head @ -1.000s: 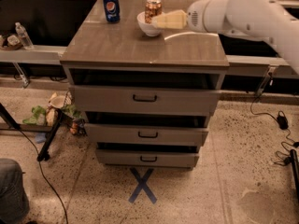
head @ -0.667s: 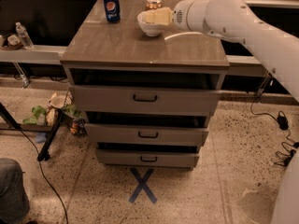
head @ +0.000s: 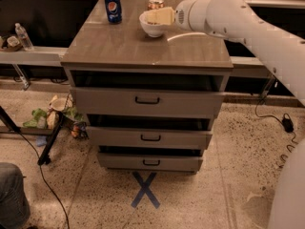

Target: Pick orange can from white bowl and place on counter

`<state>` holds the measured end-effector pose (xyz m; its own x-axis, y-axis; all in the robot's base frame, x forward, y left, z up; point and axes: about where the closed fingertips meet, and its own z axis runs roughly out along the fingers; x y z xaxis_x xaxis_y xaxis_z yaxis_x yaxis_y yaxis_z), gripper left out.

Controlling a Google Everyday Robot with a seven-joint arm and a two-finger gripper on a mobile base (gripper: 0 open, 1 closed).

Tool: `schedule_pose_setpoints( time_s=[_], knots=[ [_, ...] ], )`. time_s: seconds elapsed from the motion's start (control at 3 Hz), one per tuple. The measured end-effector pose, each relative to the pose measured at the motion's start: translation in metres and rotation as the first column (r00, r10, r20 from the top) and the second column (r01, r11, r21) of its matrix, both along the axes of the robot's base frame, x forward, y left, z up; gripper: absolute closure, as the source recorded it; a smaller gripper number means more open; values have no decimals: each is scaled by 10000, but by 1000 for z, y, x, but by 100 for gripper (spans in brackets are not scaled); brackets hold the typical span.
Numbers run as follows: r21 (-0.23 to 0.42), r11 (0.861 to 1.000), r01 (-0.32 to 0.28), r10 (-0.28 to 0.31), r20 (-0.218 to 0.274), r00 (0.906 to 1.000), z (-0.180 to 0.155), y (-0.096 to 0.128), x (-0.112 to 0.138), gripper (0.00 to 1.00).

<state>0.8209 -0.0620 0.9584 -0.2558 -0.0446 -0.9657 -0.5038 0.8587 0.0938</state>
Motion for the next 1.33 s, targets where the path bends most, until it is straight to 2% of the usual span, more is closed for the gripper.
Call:
schedule_pose_setpoints(
  time_s=[0.33,0.67,1.0,1.33],
  knots=[
    [-211,9996,186,-171,703,9974,-3,11,37,0],
    [-340,9991,264,-215,1378,9902,-7,22,72,0],
    [-394,9987,312,-238,1745,9844,-21,34,111,4],
    [-301,9993,213,-159,1679,9857,-33,41,130,17]
  ],
)
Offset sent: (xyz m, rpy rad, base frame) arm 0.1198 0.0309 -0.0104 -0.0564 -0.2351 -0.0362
